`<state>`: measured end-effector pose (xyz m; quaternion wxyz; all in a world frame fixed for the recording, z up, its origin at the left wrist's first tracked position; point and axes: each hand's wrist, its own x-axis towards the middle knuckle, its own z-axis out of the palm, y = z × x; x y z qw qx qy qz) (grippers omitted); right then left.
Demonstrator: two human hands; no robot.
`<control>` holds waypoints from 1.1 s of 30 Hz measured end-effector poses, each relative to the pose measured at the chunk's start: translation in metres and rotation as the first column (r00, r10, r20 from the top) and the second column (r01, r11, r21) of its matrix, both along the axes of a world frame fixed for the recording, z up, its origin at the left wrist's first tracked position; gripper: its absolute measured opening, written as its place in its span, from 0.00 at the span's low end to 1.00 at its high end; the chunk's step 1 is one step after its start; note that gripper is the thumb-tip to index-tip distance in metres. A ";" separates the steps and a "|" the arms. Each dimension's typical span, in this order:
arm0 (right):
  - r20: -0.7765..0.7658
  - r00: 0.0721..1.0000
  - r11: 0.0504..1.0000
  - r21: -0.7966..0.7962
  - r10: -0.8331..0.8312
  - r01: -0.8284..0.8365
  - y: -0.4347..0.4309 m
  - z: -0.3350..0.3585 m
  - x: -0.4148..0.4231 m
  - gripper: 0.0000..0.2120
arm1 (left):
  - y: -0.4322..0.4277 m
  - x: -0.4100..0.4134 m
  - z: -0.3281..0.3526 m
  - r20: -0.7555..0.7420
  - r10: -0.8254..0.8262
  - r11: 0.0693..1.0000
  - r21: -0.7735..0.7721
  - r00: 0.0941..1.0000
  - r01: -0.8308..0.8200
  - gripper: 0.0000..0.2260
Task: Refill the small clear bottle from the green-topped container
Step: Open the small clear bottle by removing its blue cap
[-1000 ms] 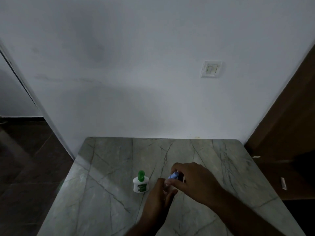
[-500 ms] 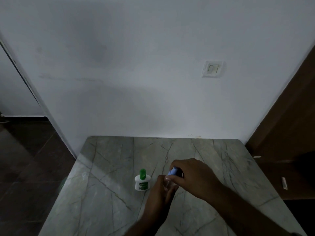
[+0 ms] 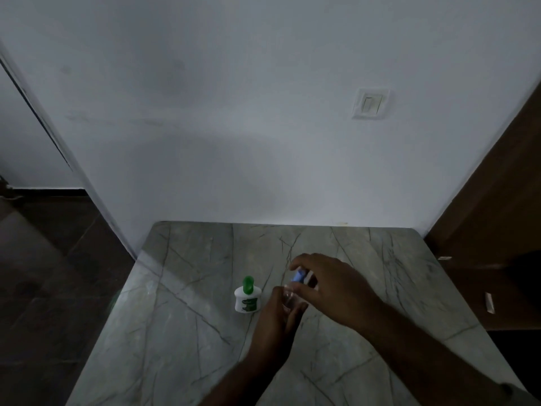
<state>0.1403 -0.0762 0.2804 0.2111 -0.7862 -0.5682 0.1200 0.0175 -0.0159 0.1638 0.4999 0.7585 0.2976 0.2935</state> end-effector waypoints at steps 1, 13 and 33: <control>0.019 1.000 1.000 -0.004 -0.012 0.012 0.001 0.000 0.001 0.15 | 0.000 0.000 0.002 -0.005 0.001 1.000 0.008 1.000 -0.001 0.13; -0.048 0.987 0.988 -0.018 0.153 -0.154 0.001 -0.003 -0.001 0.12 | -0.001 -0.005 -0.003 -0.031 0.017 0.999 -0.051 0.999 -0.019 0.11; -0.382 0.923 0.990 0.105 -0.046 0.092 -0.023 0.027 0.060 0.07 | 0.015 -0.009 -0.018 -0.088 0.093 0.995 -0.036 0.992 -0.096 0.08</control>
